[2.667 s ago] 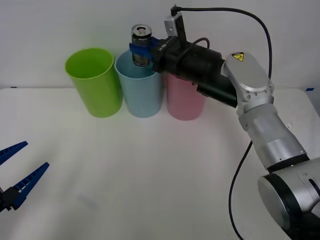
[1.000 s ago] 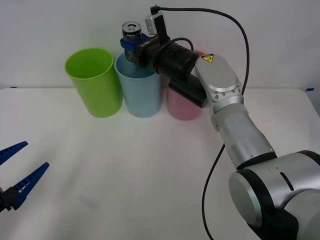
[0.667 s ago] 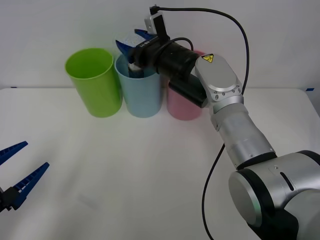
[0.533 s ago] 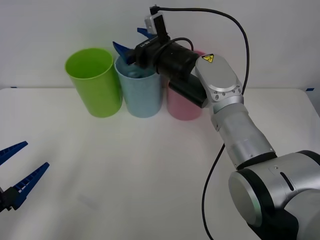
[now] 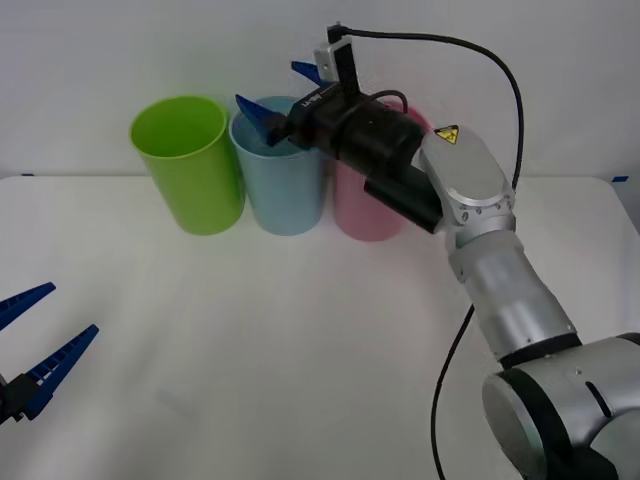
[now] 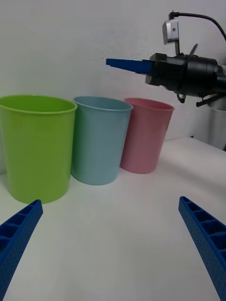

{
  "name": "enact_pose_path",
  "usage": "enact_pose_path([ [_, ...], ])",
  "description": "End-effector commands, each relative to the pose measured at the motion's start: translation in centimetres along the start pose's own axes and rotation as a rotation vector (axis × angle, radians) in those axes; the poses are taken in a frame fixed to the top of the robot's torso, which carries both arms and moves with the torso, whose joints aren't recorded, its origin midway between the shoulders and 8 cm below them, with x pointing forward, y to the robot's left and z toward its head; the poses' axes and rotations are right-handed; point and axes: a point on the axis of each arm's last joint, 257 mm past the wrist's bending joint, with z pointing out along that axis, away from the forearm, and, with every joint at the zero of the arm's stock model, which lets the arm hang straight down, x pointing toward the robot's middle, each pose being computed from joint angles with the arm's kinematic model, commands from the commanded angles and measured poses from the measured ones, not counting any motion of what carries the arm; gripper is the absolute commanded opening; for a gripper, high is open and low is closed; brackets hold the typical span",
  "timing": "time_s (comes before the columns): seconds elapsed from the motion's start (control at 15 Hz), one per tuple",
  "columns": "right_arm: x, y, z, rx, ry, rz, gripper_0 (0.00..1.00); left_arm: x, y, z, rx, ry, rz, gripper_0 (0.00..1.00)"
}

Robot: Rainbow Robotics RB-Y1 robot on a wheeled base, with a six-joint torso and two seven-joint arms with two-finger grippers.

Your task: Grasp the object on the table and drop it into the matching bin: aluminum can to the light blue bin, PET bottle to the pink bin.

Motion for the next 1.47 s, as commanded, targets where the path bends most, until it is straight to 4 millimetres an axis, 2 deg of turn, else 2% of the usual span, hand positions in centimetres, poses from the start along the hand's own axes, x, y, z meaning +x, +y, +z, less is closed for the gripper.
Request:
enact_pose_path([
  [0.07,-0.3,0.5,-3.0,-0.024,-0.023,-0.019,1.0,0.0,0.0,0.0,0.0,0.0,0.0,1.0],
  [0.4,0.4,1.3,-9.3,-0.044,-0.026,-0.036,1.0,0.0,0.0,0.0,0.0,0.0,0.0,1.0],
  [0.6,1.1,1.2,-14.2,-0.04,-0.011,-0.041,1.0,0.0,0.0,0.0,0.0,0.0,0.0,1.0],
  [0.87,2.6,0.7,-21.0,0.005,0.036,-0.037,1.0,0.0,0.0,0.0,0.0,0.0,0.0,1.0],
  [1.07,3.9,0.2,-25.4,0.049,0.069,-0.032,1.0,0.0,0.0,0.0,0.0,0.0,0.0,1.0],
  [1.47,6.3,-0.3,-33.1,0.137,0.133,-0.094,1.0,0.0,0.0,0.0,0.0,0.0,0.0,1.0],
])
